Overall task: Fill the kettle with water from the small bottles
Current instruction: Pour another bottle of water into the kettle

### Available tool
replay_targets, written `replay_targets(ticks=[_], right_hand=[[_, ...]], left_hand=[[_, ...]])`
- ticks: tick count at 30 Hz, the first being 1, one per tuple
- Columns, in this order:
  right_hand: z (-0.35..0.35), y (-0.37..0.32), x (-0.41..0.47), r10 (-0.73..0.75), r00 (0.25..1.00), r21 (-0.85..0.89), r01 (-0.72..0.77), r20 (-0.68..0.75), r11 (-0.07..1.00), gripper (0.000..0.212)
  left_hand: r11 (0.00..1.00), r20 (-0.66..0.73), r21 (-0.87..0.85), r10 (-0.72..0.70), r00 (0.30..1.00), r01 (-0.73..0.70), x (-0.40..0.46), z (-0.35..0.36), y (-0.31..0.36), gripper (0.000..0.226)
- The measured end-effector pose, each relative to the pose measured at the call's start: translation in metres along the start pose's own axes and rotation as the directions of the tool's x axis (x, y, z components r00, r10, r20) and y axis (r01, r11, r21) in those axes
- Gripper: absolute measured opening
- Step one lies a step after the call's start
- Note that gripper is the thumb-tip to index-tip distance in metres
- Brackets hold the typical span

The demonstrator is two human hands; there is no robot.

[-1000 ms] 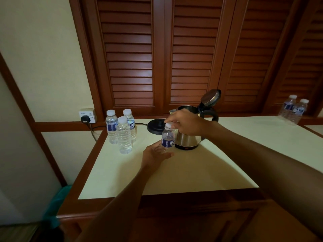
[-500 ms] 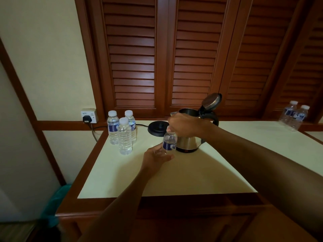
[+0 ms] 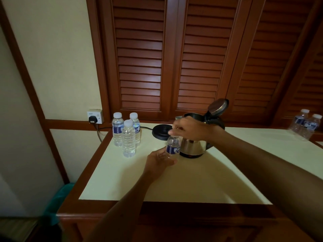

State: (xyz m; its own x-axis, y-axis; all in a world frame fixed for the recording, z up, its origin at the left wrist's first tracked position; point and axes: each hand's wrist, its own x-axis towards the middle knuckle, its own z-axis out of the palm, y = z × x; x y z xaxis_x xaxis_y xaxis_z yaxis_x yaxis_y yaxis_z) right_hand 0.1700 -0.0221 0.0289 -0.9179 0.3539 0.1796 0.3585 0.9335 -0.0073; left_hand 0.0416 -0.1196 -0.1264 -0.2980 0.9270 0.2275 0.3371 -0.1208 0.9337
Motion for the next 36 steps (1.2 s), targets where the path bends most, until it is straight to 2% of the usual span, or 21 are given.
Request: replay_targets(ticks=[2,5,8,10,13,16,17,19,21,22,24,25,27,28,30,32,34,36], right_hand=[[-0.005,0.008,-0.008,-0.099,0.994,-0.005,0.099,0.039,0.995,0.025],[-0.005,0.013,-0.011,-0.192,0.978,-0.159,0.202,0.076,0.966,0.019],[0.002,0.011,0.0,-0.34,0.936,-0.433,0.346,0.095,0.832,0.025],[0.001,0.009,0.004,-0.383,0.918,-0.517,0.38,0.108,0.767,0.032],[-0.001,0.005,0.005,-0.302,0.951,-0.509,0.294,0.069,0.809,0.046],[0.004,0.003,0.004,-0.118,0.993,-0.39,0.116,0.018,0.914,0.047],[0.007,0.003,0.004,-0.108,0.994,-0.401,0.1,0.002,0.911,0.042],[0.012,0.005,0.004,-0.198,0.979,-0.562,0.188,0.044,0.805,0.03],[0.01,0.006,0.004,-0.187,0.977,-0.595,0.213,0.107,0.775,0.033],[0.009,0.004,0.004,-0.199,0.976,-0.604,0.214,0.093,0.768,0.033],[0.013,0.001,0.006,-0.148,0.988,-0.502,0.109,-0.037,0.858,0.052],[0.019,-0.001,0.004,-0.055,0.995,-0.368,0.022,-0.08,0.93,0.057],[0.033,-0.002,-0.002,0.068,0.982,-0.096,-0.086,-0.175,0.992,0.051],[0.04,-0.002,-0.007,0.152,0.974,0.027,-0.149,-0.17,0.988,0.044],[0.056,-0.003,-0.017,0.282,0.946,0.296,-0.227,-0.159,0.928,0.036],[0.069,-0.006,-0.024,0.384,0.909,0.523,-0.25,-0.164,0.815,0.043],[0.077,-0.01,-0.03,0.448,0.884,0.631,-0.272,-0.134,0.726,0.056],[0.083,-0.01,-0.035,0.447,0.89,0.664,-0.278,-0.094,0.694,0.065]], left_hand=[[1.0,0.002,-0.011,-0.003,1.0,0.003,0.002,0.0,-0.001,0.024],[0.999,0.015,-0.042,-0.016,1.0,0.017,0.003,0.0,0.0,0.025],[0.998,0.004,-0.057,-0.02,1.0,0.021,0.003,0.001,-0.002,0.025],[0.999,-0.005,-0.04,-0.021,1.0,0.02,0.004,0.0,-0.003,0.026],[0.998,0.002,-0.048,-0.034,0.999,0.034,0.005,-0.001,-0.005,0.028],[0.999,0.032,-0.025,-0.029,0.999,0.03,0.005,-0.001,-0.007,0.03],[0.999,0.039,-0.028,-0.03,0.999,0.031,0.004,-0.001,-0.007,0.031],[0.998,0.041,-0.042,-0.04,0.998,0.041,0.004,-0.001,-0.006,0.034],[0.997,0.038,-0.056,-0.045,0.998,0.047,0.003,-0.001,-0.006,0.034],[0.997,0.035,-0.056,-0.043,0.998,0.045,0.002,-0.001,-0.004,0.033],[0.997,0.024,-0.054,-0.05,0.998,0.051,0.002,-0.001,-0.004,0.032],[0.997,0.016,-0.059,-0.052,0.999,0.053,0.001,0.0,-0.004,0.032],[0.996,-0.005,-0.056,-0.063,0.998,0.063,0.002,0.0,-0.004,0.033],[0.997,-0.011,-0.045,-0.066,0.998,0.065,0.002,0.0,-0.004,0.035],[0.998,-0.008,-0.02,-0.062,0.998,0.062,0.001,0.0,-0.002,0.036],[0.998,-0.013,-0.011,-0.057,0.998,0.057,-0.001,0.0,0.0,0.035],[0.999,-0.018,0.005,-0.037,0.999,0.037,-0.001,0.0,-0.001,0.033],[0.999,-0.013,0.046,-0.021,1.0,0.022,0.001,0.0,-0.002,0.03]])
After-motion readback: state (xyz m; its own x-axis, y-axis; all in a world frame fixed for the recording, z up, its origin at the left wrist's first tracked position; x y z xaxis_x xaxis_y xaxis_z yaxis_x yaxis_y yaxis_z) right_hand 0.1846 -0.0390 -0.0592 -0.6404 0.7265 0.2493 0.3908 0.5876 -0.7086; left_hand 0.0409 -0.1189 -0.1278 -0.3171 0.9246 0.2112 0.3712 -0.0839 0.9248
